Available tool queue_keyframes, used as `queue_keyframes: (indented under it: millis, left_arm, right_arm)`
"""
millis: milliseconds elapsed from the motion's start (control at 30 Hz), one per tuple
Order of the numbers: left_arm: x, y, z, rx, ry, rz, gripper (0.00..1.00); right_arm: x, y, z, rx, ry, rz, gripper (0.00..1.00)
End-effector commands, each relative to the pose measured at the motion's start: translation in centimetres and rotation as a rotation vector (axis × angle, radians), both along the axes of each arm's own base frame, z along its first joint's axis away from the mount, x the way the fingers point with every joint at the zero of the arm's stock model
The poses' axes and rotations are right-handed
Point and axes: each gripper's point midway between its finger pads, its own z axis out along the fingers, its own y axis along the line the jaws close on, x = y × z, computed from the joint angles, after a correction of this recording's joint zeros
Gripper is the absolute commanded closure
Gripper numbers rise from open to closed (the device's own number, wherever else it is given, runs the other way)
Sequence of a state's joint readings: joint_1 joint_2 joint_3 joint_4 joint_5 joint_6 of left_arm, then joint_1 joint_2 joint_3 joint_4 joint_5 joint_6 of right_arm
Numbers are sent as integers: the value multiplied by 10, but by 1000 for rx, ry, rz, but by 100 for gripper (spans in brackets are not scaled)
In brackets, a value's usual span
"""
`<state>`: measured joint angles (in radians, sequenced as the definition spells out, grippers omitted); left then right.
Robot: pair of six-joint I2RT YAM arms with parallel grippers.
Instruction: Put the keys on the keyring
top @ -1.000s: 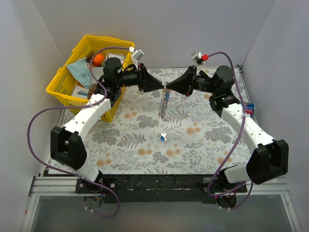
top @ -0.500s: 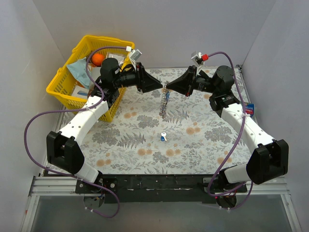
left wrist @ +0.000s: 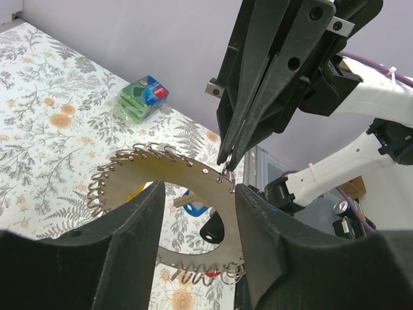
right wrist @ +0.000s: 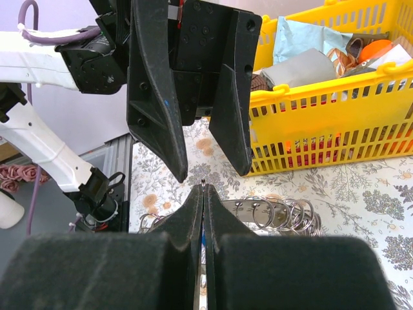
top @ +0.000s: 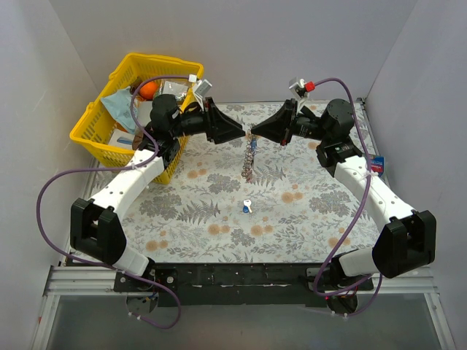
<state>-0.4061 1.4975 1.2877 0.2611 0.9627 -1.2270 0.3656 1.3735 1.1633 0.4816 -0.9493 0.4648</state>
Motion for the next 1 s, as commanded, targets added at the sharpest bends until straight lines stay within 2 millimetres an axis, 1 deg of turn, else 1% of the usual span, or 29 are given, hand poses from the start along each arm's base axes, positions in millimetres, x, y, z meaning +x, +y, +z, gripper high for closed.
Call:
queue_keyframes:
  millis: [0, 67, 100, 167, 267, 467, 500, 567, 733, 833, 867, 900, 967]
  left_arm:
    - [-17, 7, 28, -31, -158, -27, 51]
    - [-23, 7, 25, -21, -217, -56, 49]
    - [-31, 7, 26, -21, -262, -88, 49]
    - [-33, 7, 23, -11, -311, -94, 46]
    - [-36, 4, 21, -8, -320, -124, 45]
    - [-36, -1, 19, -13, -346, -137, 49]
    - [-37, -2, 21, -19, -359, -135, 50]
    - [-32, -4, 20, -19, -356, -118, 51]
    - [-28, -8, 20, -18, -380, -120, 53]
    - [-26, -10, 16, -13, -377, -133, 57]
    - [-26, -11, 16, -12, -382, -137, 61]
    - [-25, -12, 14, -9, -373, -139, 62]
    - [-24, -13, 12, -8, -375, -143, 63]
  right_arm:
    - [-10, -6, 30, 41, -107, 6, 99]
    - [-11, -5, 31, 42, -110, 8, 99]
    - [-10, -5, 30, 42, -109, 10, 99]
    - [-11, -5, 30, 44, -109, 13, 99]
    - [-11, -4, 29, 43, -104, 22, 99]
    - [-13, -4, 29, 39, -104, 36, 99]
    - [-13, -4, 29, 39, -102, 37, 99]
    - [-15, -4, 29, 39, -104, 41, 99]
    - [-16, -4, 29, 37, -108, 48, 99]
    - [-17, -4, 29, 37, -108, 50, 99]
    - [-16, -4, 29, 37, -106, 50, 99]
    - [-17, -4, 29, 37, -111, 51, 99]
    - [-17, -4, 29, 37, -109, 51, 99]
